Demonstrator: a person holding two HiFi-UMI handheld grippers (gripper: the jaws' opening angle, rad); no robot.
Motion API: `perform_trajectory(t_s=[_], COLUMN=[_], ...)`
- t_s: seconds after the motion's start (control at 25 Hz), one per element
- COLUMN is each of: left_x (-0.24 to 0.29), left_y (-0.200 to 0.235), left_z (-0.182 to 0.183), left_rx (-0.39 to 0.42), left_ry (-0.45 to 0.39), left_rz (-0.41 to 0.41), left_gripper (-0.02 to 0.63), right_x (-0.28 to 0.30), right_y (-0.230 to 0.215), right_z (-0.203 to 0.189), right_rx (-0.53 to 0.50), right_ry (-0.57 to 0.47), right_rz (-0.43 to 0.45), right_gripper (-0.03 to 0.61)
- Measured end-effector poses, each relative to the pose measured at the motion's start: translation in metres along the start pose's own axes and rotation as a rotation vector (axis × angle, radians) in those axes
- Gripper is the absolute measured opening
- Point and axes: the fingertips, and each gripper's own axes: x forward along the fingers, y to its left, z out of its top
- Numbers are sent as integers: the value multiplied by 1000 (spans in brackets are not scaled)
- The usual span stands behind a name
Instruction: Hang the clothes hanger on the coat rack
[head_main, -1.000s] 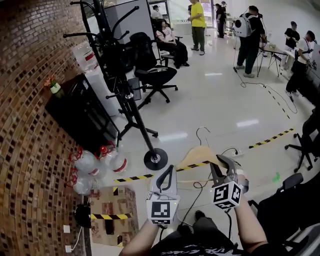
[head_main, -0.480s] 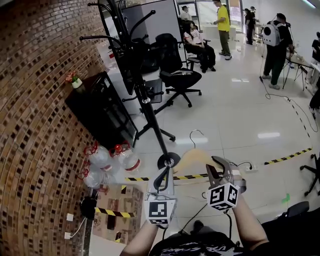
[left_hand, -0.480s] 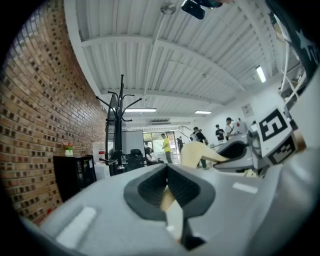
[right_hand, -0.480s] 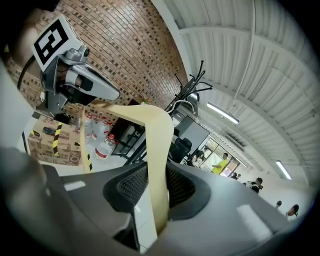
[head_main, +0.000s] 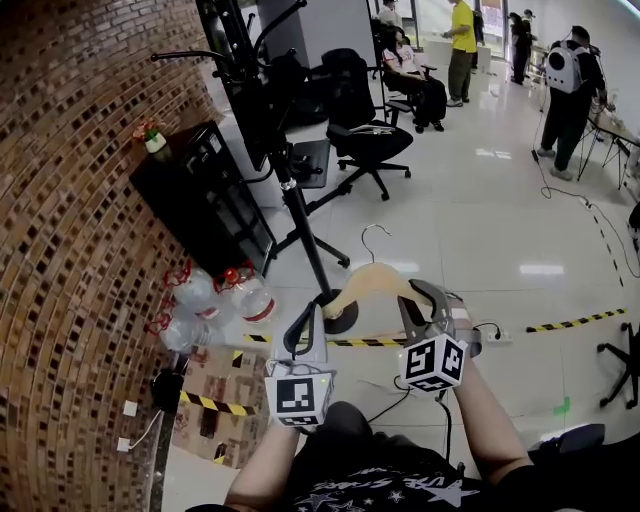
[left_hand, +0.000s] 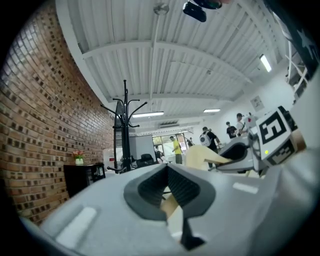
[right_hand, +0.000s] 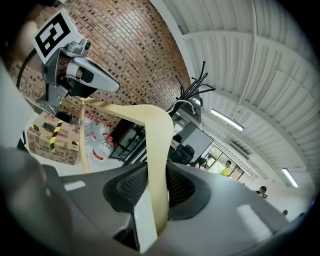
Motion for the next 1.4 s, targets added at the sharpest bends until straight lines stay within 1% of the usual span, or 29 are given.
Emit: perform_trajectory(t_s=[0.16,0.24,0.32,0.48,0.64,0.8,0.96,1.12,1.4], left_x=[4,7,11,28,51,76,96,115,137], left_y=[13,19,25,40,57,93,150,199,263], left_z=[-3,-7,-11,-20,-26,-39,-53,-62,-76], left_rx=[33,31,21,8,-23,-37,-16,-35,-63], left_ry=[-11,0,13,-5,-12,-16,-24,-18,-22], left_rz=[32,37,29,13,-30,-75,-112,-158,-220], left_gripper=[5,5,5,5,5,5,5,5,5], right_x=[15,24,35,58,87,129,171,208,263], right_y=[2,8,14,17,22,34,52,67,101], right_z=[0,2,7,15,25,41,73,104,141], right_rx=[4,-8,-18,-33,-36,-42,-29,-36,-49], right_ry=[-7,-3,-1,10,24,55,83,113,166], right_rz=[14,19,25,9,-8,-33,-53,-78,-96], right_gripper=[106,106,106,106,106,106,106,106,106])
